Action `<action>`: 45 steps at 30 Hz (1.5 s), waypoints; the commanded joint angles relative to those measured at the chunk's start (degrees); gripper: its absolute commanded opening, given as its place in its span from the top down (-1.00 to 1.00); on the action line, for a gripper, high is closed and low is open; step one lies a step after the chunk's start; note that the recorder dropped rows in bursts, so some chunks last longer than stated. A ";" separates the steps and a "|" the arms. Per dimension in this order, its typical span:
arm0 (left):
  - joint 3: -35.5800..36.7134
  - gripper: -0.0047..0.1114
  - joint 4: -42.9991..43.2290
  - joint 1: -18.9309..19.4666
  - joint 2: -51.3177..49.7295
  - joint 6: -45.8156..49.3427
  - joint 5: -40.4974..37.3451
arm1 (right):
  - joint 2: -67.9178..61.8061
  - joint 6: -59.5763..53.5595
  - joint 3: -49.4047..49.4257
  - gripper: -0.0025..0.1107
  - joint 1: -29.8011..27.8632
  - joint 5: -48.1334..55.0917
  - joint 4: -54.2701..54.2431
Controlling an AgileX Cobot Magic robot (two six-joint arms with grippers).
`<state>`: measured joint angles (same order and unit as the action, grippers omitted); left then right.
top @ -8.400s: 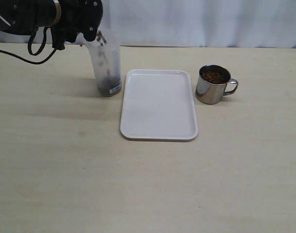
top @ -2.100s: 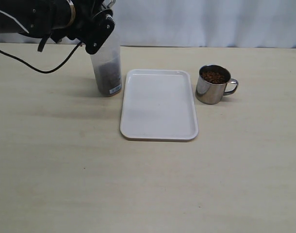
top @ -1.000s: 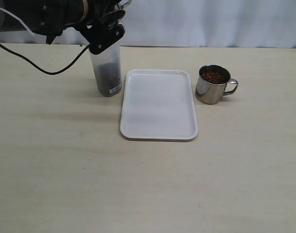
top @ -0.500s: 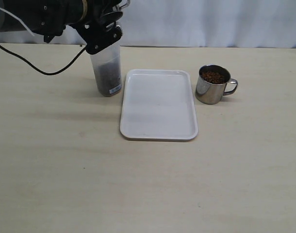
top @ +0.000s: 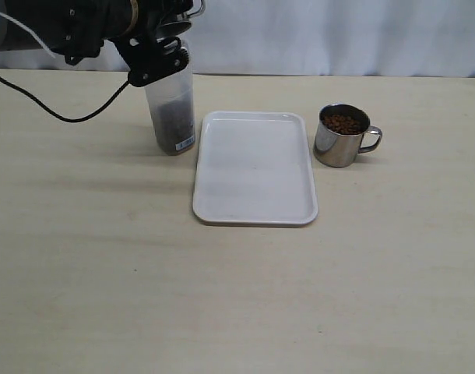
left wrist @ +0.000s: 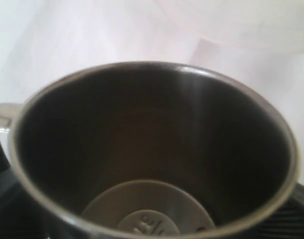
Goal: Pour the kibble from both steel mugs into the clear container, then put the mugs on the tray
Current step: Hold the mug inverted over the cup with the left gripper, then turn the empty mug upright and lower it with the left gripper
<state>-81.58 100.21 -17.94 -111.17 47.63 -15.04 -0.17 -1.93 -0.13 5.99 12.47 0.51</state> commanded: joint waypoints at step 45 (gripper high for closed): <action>9.14 0.92 -100.21 23.25 8.30 -5.69 12.26 | 0.17 -0.24 0.13 0.87 0.16 -0.37 0.35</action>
<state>-76.41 6.33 4.68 -104.62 41.77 -8.67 -0.17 -1.93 -0.13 5.99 12.47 0.51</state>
